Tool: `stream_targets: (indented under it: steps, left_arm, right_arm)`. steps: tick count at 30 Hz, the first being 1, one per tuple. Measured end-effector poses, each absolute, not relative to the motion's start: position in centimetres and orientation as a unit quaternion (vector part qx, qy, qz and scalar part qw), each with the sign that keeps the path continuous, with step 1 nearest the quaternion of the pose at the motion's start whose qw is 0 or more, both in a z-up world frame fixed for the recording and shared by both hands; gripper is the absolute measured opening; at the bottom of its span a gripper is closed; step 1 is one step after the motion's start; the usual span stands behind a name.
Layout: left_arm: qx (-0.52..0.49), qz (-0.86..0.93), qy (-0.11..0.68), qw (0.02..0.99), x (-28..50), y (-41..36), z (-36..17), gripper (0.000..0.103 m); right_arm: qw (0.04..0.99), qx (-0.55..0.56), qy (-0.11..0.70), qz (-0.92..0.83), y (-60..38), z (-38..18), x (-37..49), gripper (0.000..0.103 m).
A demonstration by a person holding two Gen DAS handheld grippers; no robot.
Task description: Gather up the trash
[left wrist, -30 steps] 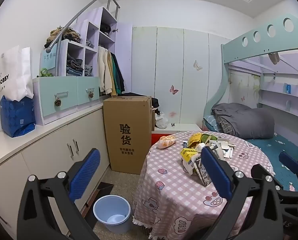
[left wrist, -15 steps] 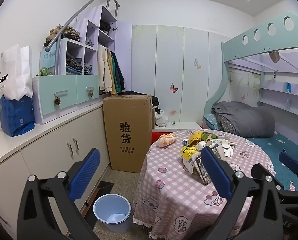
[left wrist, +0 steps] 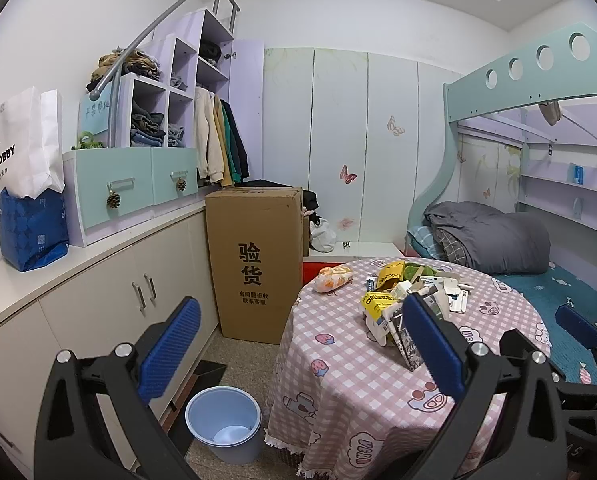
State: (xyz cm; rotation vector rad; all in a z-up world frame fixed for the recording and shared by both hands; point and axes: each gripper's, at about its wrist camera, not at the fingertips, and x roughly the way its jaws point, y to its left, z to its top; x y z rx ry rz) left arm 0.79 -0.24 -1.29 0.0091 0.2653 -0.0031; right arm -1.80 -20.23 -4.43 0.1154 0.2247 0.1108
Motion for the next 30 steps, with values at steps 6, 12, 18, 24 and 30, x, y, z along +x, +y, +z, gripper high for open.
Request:
stream_targets:
  steps: [6,12,18,24,30]
  left_arm:
    - [0.005,-0.001,0.132,0.991,0.87,-0.53,-1.93,0.099]
    - [0.004,-0.002,0.135,0.991,1.04,-0.15,-1.49,0.099]
    - [0.003,-0.001,0.135,0.991,1.14,-0.12,-1.58,0.099]
    - [0.005,-0.001,0.135,0.991,1.11,-0.12,-1.55,0.099]
    - [0.004,-0.001,0.136,0.991,0.97,-0.08,-1.30,0.099]
  right_arm:
    - [0.990,0.059,0.114,0.055,-20.31,-4.34,-1.70,0.097]
    - [0.990,0.059,0.114,0.055,-20.38,-4.29,-1.69,0.097]
    - [0.990,0.060,0.115,0.055,-20.36,-4.31,-1.68,0.097]
    - [0.990,0.061,0.116,0.056,-20.45,-4.26,-1.67,0.097]
    - [0.990,0.061,0.116,0.056,-20.23,-4.45,-1.57,0.097]
